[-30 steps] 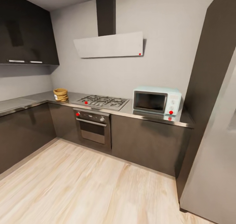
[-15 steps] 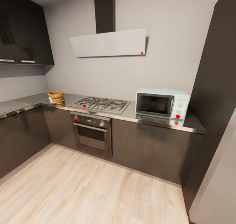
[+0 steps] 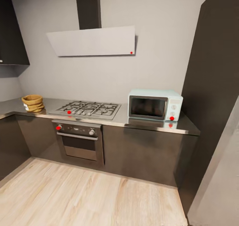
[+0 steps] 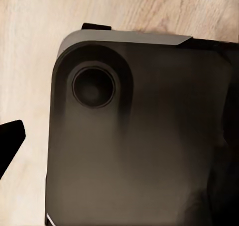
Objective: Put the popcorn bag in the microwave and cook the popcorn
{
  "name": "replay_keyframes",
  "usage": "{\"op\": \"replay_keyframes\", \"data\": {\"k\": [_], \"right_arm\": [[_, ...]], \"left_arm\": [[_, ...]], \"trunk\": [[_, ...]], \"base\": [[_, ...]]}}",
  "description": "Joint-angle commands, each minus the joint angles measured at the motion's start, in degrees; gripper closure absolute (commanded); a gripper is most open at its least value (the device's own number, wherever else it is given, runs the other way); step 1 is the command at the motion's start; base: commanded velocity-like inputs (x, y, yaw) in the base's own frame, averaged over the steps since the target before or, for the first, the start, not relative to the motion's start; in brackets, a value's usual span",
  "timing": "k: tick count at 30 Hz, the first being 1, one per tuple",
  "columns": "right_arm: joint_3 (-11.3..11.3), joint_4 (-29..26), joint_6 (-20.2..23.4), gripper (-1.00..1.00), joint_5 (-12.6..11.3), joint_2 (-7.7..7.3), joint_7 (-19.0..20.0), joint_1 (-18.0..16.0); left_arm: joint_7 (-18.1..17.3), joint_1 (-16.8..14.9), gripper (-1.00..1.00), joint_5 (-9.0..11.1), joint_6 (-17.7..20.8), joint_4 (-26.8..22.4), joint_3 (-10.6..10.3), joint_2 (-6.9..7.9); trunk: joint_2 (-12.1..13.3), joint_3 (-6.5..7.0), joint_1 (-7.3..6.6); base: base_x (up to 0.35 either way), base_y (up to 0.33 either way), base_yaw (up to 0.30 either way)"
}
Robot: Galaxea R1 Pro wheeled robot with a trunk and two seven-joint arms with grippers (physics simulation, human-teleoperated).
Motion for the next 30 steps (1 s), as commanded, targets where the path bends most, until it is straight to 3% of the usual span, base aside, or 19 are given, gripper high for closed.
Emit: {"op": "replay_keyframes", "data": {"k": [1, 30], "right_arm": [[-0.13, 0.01, -0.20, -1.00, -0.08, 0.00, -0.01, -0.01], [-0.16, 0.01, -0.12, -1.00, -0.16, -0.09, -0.01, -0.01]], "left_arm": [[-0.01, 0.00, -1.00, 0.53, -0.19, -0.01, 0.00, -0.03], [0.24, 0.04, -1.00, 0.71, -0.37, -0.09, 0.20, -0.14]], "trunk": [[-0.02, -0.04, 0.01], [-0.02, -0.04, 0.01]], "base": [[0.066, 0.054, -0.290], [0.003, 0.003, -0.290]]}}
